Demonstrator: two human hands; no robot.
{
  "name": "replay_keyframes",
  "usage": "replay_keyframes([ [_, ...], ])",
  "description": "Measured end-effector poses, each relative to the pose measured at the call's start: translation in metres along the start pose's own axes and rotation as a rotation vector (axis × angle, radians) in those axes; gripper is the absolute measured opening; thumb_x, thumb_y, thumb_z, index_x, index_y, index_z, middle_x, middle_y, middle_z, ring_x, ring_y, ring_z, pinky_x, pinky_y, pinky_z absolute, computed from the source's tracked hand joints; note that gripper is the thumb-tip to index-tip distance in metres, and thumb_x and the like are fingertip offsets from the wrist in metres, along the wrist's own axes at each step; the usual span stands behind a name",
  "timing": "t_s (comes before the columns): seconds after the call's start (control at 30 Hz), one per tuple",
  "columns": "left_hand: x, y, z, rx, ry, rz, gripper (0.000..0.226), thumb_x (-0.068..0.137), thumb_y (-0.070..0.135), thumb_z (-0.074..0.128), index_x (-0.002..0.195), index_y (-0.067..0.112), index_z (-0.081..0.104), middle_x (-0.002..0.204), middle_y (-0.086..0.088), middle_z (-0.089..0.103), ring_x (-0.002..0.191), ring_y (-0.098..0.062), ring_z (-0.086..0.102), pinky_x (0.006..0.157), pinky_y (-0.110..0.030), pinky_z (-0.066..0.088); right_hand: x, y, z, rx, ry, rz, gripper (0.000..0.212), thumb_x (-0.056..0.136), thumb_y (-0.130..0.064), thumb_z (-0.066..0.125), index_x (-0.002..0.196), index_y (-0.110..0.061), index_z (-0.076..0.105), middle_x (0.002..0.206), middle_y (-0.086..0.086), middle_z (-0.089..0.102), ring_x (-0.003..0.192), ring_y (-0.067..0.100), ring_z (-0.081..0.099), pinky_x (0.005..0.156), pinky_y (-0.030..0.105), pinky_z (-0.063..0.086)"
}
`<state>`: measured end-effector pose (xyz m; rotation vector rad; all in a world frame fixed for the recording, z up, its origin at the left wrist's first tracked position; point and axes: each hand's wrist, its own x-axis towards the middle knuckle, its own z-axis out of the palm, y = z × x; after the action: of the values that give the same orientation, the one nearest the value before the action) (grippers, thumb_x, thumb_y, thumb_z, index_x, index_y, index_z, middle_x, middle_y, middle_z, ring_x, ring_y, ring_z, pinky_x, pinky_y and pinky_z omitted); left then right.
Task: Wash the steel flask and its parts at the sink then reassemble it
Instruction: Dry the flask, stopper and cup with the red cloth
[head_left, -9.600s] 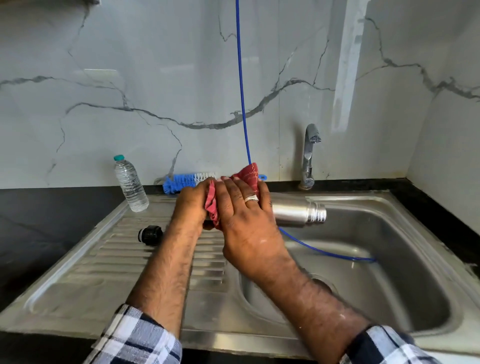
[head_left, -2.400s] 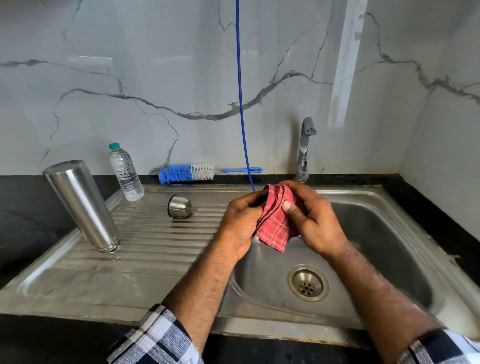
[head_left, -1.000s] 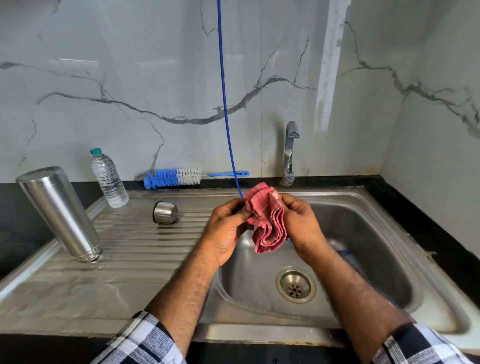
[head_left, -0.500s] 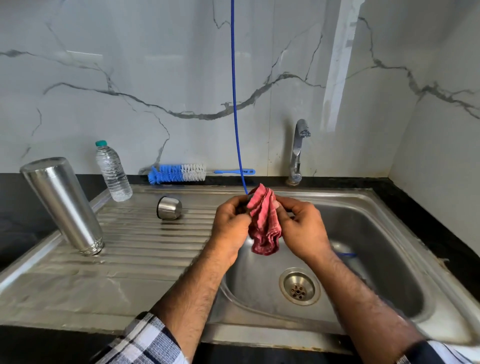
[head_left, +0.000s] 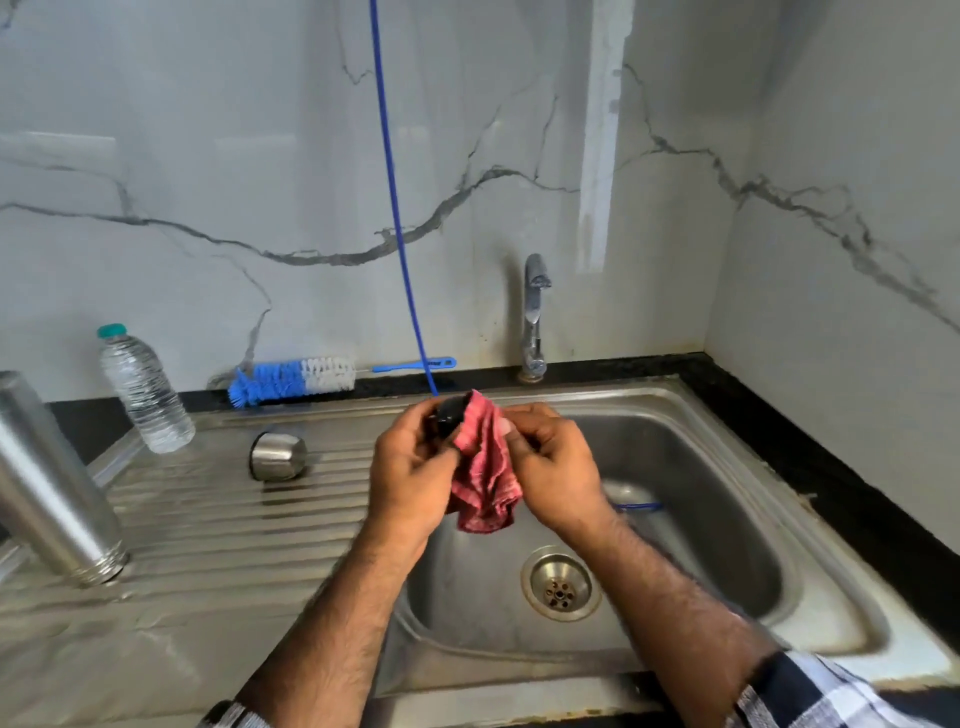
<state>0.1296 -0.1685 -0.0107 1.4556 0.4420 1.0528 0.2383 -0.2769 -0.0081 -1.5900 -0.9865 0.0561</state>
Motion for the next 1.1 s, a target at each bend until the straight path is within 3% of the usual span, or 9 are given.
replay_keyframes([
  [0.07,0.004,0.0,-0.004,0.013,-0.004,0.015,0.035,0.091,-0.008,0.073,0.117,0.015,0.075,0.105,-0.007,0.081,0.097,-0.021,0.076,0.09,-0.039,0.061,-0.003,-0.005,0.003,0.06,0.079,-0.044,0.016,0.097,-0.015,0.075,0.106,-0.024,0.085,0.099,0.0,0.074,0.096,0.003,0.068,0.087,0.014,0.05],
  [0.23,0.0,0.004,-0.001,0.018,-0.051,0.033,0.041,0.089,-0.016,0.066,0.115,0.015,0.075,0.106,-0.007,0.081,0.097,-0.017,0.076,0.088,-0.03,0.06,-0.004,-0.01,0.003,0.121,0.141,-0.151,0.018,0.1,-0.01,0.071,0.112,-0.014,0.083,0.108,0.002,0.073,0.104,0.005,0.07,0.095,0.015,0.051],
  [0.4,-0.008,0.007,0.0,0.061,-0.144,0.027,0.045,0.088,-0.017,0.068,0.121,0.013,0.074,0.108,-0.006,0.081,0.101,-0.015,0.077,0.086,-0.023,0.059,0.0,-0.007,0.001,0.315,-0.008,0.172,0.032,0.111,-0.028,0.054,0.099,-0.022,0.083,0.089,0.008,0.08,0.086,0.023,0.076,0.087,0.042,0.061],
  [0.57,-0.001,-0.004,-0.002,0.16,-0.013,-0.014,0.034,0.091,-0.005,0.072,0.116,0.018,0.075,0.102,-0.004,0.081,0.097,-0.022,0.078,0.091,-0.046,0.064,0.0,-0.002,0.001,0.061,0.015,0.013,0.014,0.101,-0.029,0.072,0.107,-0.029,0.085,0.093,-0.005,0.077,0.09,0.011,0.073,0.083,0.028,0.057],
  [0.67,-0.004,-0.001,0.003,0.122,0.022,-0.034,0.028,0.091,-0.005,0.071,0.113,0.011,0.076,0.1,-0.007,0.081,0.096,-0.026,0.078,0.088,-0.043,0.064,-0.001,-0.006,0.001,0.147,0.069,-0.006,0.015,0.096,-0.02,0.078,0.109,-0.026,0.083,0.101,-0.003,0.074,0.093,0.004,0.071,0.083,0.02,0.057],
  [0.8,-0.005,-0.005,0.01,-0.006,0.105,-0.244,0.024,0.088,0.031,0.077,0.1,0.01,0.082,0.097,-0.013,0.081,0.086,-0.027,0.076,0.085,-0.041,0.059,0.003,-0.002,-0.004,0.195,0.048,0.027,0.014,0.092,-0.012,0.082,0.104,-0.02,0.084,0.101,-0.003,0.075,0.094,0.015,0.074,0.091,0.046,0.062],
  [0.93,-0.002,0.003,0.002,-0.388,-0.049,-0.481,0.034,0.095,0.033,0.07,0.111,0.004,0.08,0.107,-0.018,0.078,0.093,-0.025,0.075,0.088,-0.04,0.06,0.003,0.001,-0.002,0.157,0.024,-0.035,0.016,0.099,-0.013,0.073,0.112,-0.017,0.082,0.104,-0.003,0.075,0.098,0.011,0.072,0.096,0.042,0.06],
  [1.0,-0.005,0.007,0.002,-0.398,-0.117,-0.465,0.045,0.084,0.033,0.075,0.114,-0.001,0.077,0.104,-0.019,0.076,0.091,-0.025,0.074,0.083,-0.039,0.061,0.003,0.0,0.001,0.173,0.029,0.011,0.02,0.106,-0.02,0.065,0.117,-0.019,0.081,0.105,-0.002,0.078,0.1,0.011,0.074,0.097,0.042,0.06],
  [1.1,-0.009,0.007,0.002,-0.284,-0.198,-0.459,0.032,0.091,0.027,0.071,0.106,0.0,0.076,0.091,-0.015,0.076,0.08,-0.023,0.073,0.072,-0.035,0.062,0.002,-0.003,-0.001,0.291,-0.073,0.156,0.029,0.112,-0.027,0.052,0.114,-0.021,0.08,0.098,0.002,0.082,0.096,0.021,0.078,0.095,0.046,0.061],
])
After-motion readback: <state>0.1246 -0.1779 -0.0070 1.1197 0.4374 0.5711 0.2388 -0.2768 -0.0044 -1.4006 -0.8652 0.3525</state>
